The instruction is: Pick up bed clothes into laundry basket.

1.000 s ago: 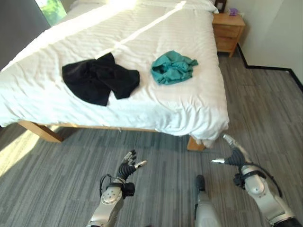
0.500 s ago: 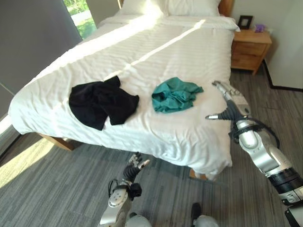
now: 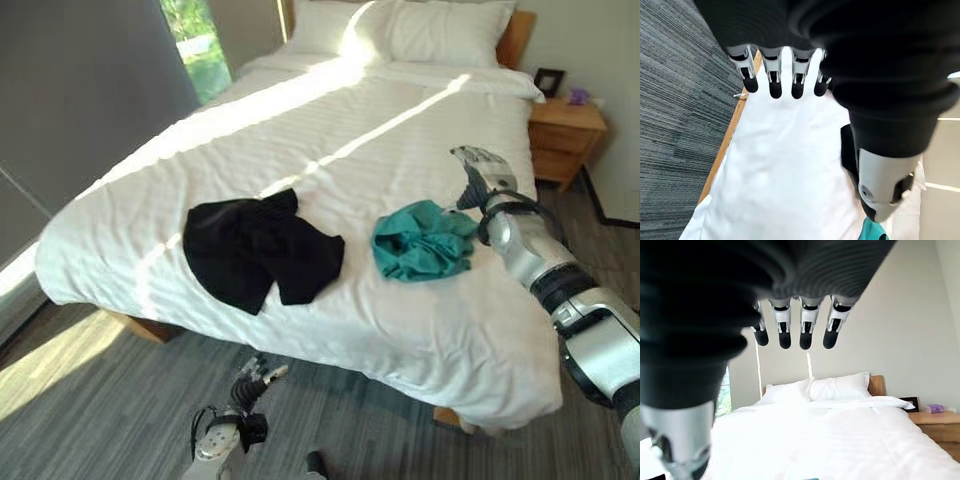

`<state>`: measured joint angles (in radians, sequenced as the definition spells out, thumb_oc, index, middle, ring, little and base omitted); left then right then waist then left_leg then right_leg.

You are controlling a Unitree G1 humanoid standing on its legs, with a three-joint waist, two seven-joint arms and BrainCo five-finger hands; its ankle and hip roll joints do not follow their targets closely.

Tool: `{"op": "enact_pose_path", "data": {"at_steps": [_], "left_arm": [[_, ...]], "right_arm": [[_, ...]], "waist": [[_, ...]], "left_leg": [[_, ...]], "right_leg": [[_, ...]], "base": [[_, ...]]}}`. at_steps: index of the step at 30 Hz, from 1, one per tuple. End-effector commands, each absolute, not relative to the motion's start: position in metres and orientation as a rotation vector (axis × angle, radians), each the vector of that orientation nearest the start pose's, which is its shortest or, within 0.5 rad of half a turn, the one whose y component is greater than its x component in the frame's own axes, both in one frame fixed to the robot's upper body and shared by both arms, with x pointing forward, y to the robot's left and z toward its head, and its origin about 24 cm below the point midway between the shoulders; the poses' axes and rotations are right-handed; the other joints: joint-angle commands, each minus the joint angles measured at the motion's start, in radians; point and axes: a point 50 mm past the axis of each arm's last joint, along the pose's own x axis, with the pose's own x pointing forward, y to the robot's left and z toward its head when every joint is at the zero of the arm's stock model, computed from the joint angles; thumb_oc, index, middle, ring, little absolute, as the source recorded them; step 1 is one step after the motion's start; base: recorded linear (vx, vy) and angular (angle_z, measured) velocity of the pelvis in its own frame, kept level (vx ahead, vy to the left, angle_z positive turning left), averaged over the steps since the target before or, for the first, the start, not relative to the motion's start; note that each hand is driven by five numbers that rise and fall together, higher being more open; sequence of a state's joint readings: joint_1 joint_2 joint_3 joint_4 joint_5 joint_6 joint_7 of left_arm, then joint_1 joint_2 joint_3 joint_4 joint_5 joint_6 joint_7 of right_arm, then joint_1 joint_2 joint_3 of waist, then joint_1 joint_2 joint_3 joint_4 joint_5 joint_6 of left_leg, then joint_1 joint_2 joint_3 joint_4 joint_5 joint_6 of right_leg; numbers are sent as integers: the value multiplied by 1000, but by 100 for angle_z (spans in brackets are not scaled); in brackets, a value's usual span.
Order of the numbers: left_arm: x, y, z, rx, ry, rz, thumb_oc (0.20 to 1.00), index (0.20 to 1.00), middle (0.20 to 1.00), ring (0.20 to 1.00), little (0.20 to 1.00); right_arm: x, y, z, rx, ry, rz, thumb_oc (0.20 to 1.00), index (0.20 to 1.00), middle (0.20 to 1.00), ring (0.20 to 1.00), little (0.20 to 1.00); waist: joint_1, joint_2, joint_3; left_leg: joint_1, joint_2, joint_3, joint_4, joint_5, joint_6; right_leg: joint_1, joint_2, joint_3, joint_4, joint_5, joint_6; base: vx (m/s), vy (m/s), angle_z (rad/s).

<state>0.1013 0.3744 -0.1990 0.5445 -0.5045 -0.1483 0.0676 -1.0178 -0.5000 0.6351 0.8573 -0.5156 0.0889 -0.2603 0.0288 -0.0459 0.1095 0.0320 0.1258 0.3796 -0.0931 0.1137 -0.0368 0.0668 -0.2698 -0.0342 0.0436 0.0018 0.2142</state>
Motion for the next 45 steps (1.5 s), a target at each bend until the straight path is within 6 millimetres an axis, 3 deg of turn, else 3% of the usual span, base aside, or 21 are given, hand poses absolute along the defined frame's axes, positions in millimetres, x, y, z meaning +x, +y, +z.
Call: {"op": "enact_pose_path", "data": {"at_steps": [1,5,12,19,24,25,26,27,29,32,35,36,38,39,40,41,42,45], "left_arm": [[207,238,-54,-32,405,138,1000,1000,1000,1000,1000],[205,238,-60,-41,431,147,1000,1000,1000,1000,1000],[211,237,-67,-28,464,149,1000,1000,1000,1000,1000],[209,255,-77,-3,509,249,1000,1000,1000,1000,1000],[214,263,-77,-1,505,323,1000,1000,1000,1000,1000],[215,266,-76,5,503,337,1000,1000,1000,1000,1000],[216,270,-75,12,499,360,1000,1000,1000,1000,1000],[233,268,-68,31,482,390,1000,1000,1000,1000,1000],[250,283,-48,85,416,392,1000,1000,1000,1000,1000],[257,293,-35,122,366,412,1000,1000,1000,1000,1000],[267,316,-3,204,245,511,1000,1000,1000,1000,1000],[266,322,2,218,232,543,1000,1000,1000,1000,1000],[263,335,11,273,219,608,1000,1000,1000,1000,1000],[262,335,10,276,222,609,1000,1000,1000,1000,1000],[258,348,24,362,183,662,1000,1000,1000,1000,1000],[255,351,27,407,182,664,1000,1000,1000,1000,1000],[251,356,30,451,181,680,1000,1000,1000,1000,1000],[254,363,50,567,131,692,1000,1000,1000,1000,1000]], "right_arm": [[416,-168,207,-1434,-296,-173,1000,1000,1000,1000,1000],[424,-164,196,-1337,-182,-157,1000,1000,1000,1000,1000],[430,-170,235,-1321,-191,-257,1000,1000,1000,1000,1000],[428,-190,276,-1274,-239,-387,1000,1000,1000,1000,1000],[427,-200,271,-1233,-202,-398,1000,1000,1000,1000,1000],[428,-199,267,-1226,-192,-388,285,285,285,285,285],[428,-197,261,-1217,-183,-370,200,200,200,200,200],[430,-185,246,-1197,-167,-316,200,200,200,200,200],[430,-182,239,-1183,-162,-285,200,200,200,200,200],[430,-172,242,-1137,-216,-255,200,200,200,200,200],[416,-129,252,-1007,-458,-134,200,200,200,200,200],[409,-119,246,-982,-500,-92,200,200,200,200,200],[395,-111,247,-964,-592,-40,200,200,200,200,200],[395,-111,246,-965,-589,-39,200,200,200,200,200],[382,-128,253,-967,-648,-76,200,200,200,200,200],[376,-135,251,-960,-661,-85,200,200,200,200,200],[369,-155,247,-952,-647,-130,200,200,200,200,200],[352,-201,211,-936,-533,-228,200,200,200,200,200]], "waist": [[29,-28,49],[64,-37,34],[122,-16,102],[151,10,181],[149,23,204],[149,23,204],[147,23,204],[133,20,204],[125,23,194],[116,19,182],[50,-16,158],[29,-25,149],[-17,-40,126],[-17,-41,125],[-61,-56,99],[-76,-59,89],[-94,-66,72],[-142,-66,37]], "left_leg": [[50,80,-12,6,-142,-85],[31,78,-8,6,-145,-92],[-111,101,-29,6,-101,-114],[-273,116,-43,6,-45,-145],[-338,118,-35,6,-24,-159],[-339,116,-32,6,-27,-160],[-338,115,-30,6,-28,-160],[-332,114,-22,6,-31,-162],[-322,110,-13,6,-38,-162],[-309,106,-5,6,-43,-160],[-243,103,27,6,-72,-145],[-223,102,38,6,-79,-140],[-179,105,62,6,-89,-135],[-176,104,62,6,-90,-135],[-118,108,91,6,-107,-132],[-96,107,101,6,-113,-129],[-76,109,114,6,-111,-128],[-29,107,134,6,-133,-125]], "right_leg": [[8,-41,-89,-45,7,-25],[43,-46,-148,-131,26,-15],[-41,-56,-184,-131,21,-2],[-204,-72,-147,-131,65,10],[-271,-84,-139,-131,94,20],[-275,-88,-137,-131,94,22],[-278,-91,-135,-131,96,24],[-284,-92,-128,-131,98,27],[-282,-98,-126,-131,103,29],[-282,-105,-124,-131,111,29],[-258,-109,-105,-131,114,27],[-248,-110,-99,-131,113,25],[-227,-111,-91,-131,115,23],[-225,-112,-91,-131,115,24],[-186,-115,-92,-131,115,27],[-174,-116,-89,-131,120,29],[-165,-117,-85,-131,133,31],[-139,-121,-84,-131,145,43]], "base": [[78,-30,-19],[63,-36,-8],[-127,-9,1],[-138,5,13],[-66,23,1],[0,0,0],[0,0,0],[0,0,0],[10,40,-3],[20,38,-10],[66,-3,-15],[87,-2,-16],[73,10,-25],[126,-18,-29],[150,-12,-27],[179,-29,-30],[108,-31,-27],[94,-35,-44]]}}
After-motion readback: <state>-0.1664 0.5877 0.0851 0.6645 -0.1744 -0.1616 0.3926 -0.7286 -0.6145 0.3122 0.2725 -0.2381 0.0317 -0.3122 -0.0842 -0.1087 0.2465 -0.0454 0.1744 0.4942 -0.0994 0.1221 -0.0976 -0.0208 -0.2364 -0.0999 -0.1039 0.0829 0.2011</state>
